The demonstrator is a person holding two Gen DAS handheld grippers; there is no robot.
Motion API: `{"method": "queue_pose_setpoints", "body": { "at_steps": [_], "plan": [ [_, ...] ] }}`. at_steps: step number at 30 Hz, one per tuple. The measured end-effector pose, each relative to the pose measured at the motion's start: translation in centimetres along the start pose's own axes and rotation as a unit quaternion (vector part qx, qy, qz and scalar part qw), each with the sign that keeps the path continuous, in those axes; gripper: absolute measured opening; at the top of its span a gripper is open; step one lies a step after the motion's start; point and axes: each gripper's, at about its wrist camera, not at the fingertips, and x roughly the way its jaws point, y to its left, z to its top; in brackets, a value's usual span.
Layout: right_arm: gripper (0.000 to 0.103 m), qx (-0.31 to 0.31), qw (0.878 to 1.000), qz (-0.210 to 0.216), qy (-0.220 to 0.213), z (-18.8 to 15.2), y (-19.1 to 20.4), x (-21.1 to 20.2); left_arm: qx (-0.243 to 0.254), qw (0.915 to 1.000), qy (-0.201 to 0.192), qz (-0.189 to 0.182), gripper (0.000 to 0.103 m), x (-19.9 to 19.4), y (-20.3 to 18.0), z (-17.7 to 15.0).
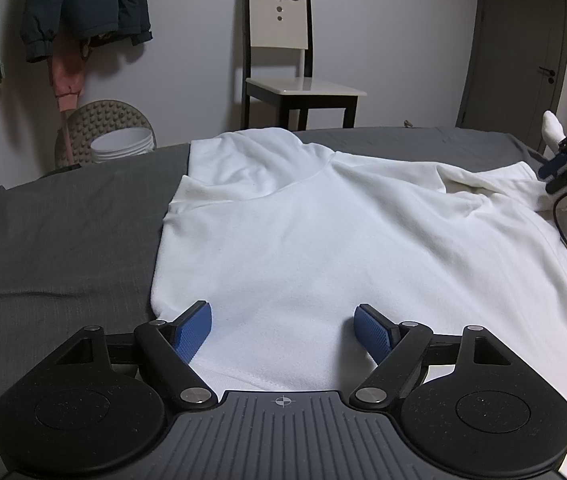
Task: Fold clothes
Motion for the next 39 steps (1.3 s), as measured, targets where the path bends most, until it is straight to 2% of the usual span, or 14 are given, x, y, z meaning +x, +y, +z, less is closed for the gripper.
{"method": "queue_pose_setpoints", "body": {
  "at_steps": [1,2,5,8,12,17,21,24,26,27,29,34,37,39],
  "plan": [
    [0.033,0.003,1.0,0.0,0.004,0.0,-0.1,0.1,0.0,1.0,0.0,0.0,0.08,0.0,0.0,0.0],
    [0.005,0.005,1.0,-0.001,0.008,0.0,-0.2,0.3,0.001,1.0,0.0,0.0,0.08,0.0,0.0,0.0],
    [0.004,0.01,1.0,-0.015,-0.011,0.5,-0.4,-0.2,0.003,1.0,0.002,0.003,0.08,0.0,-0.1,0.1],
    [0.004,-0.03,0.994,-0.101,-0.037,2.6,-0.3,-0.9,0.005,1.0,0.005,0.006,0.08,-0.1,-0.3,0.1],
    [0.004,-0.073,0.974,-0.206,-0.056,7.3,-1.0,0.4,0.0,0.9999,0.004,0.011,0.08,-0.1,-0.2,0.1],
    [0.004,-0.101,0.964,-0.243,-0.027,13.0,-2.5,5.9,-0.019,0.9996,0.001,0.019,0.08,0.0,0.6,0.1],
    [0.004,-0.099,0.965,-0.239,0.036,14.4,-3.5,11.4,-0.021,0.9996,-0.003,0.017,0.081,0.2,1.0,0.0],
    [0.004,-0.065,0.971,-0.224,0.056,13.8,-4.6,13.3,-0.021,0.9997,-0.004,0.014,0.083,0.3,1.3,0.0],
    [0.009,-0.033,0.973,-0.224,0.045,13.3,-5.4,13.5,-0.02,0.9997,-0.003,0.013,0.083,0.3,1.3,0.1],
    [0.02,-0.001,0.975,-0.22,0.035,13.1,-6.1,13.0,-0.02,0.9997,-0.003,0.013,0.083,0.3,1.3,0.1],
    [0.031,0.061,0.975,-0.213,0.012,12.7,-7.8,11.4,-0.02,0.9997,-0.002,0.013,0.083,0.3,1.3,0.1],
    [0.03,0.188,0.963,-0.19,-0.021,11.0,-11.9,7.7,-0.02,0.9996,0.003,0.019,0.083,0.3,1.1,0.3],
    [0.03,0.268,0.954,-0.131,-0.037,9.0,-13.9,6.8,-0.022,0.9995,0.006,0.021,0.083,0.3,1.1,0.3],
    [0.031,0.298,0.947,-0.109,-0.041,7.9,-14.4,7.3,-0.022,0.9995,0.007,0.022,0.083,0.3,1.1,0.3]
  ]
}}
